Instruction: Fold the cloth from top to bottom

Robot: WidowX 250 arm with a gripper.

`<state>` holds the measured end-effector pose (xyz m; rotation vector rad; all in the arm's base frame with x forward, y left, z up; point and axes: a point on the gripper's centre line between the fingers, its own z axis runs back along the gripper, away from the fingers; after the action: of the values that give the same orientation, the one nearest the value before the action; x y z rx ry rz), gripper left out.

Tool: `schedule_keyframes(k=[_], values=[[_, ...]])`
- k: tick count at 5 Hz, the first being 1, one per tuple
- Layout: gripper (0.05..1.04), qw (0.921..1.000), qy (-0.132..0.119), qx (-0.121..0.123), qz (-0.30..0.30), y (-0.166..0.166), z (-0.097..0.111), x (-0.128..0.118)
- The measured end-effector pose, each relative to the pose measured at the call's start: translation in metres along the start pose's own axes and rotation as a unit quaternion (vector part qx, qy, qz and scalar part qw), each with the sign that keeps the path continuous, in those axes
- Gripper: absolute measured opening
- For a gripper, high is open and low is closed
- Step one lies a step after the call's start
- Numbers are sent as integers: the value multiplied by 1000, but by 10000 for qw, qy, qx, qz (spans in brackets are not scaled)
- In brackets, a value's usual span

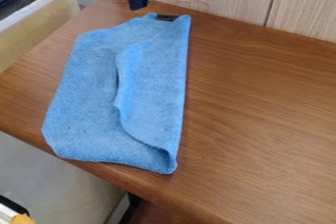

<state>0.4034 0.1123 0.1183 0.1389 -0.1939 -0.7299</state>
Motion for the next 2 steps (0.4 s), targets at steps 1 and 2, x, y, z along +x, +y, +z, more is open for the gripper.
schedule_keyframes(k=[1, 2], values=[[1001, 9981, -137, -205, -565, 7, -10, 13], [1001, 9928, -182, -374, -1120, 15, -27, 23]])
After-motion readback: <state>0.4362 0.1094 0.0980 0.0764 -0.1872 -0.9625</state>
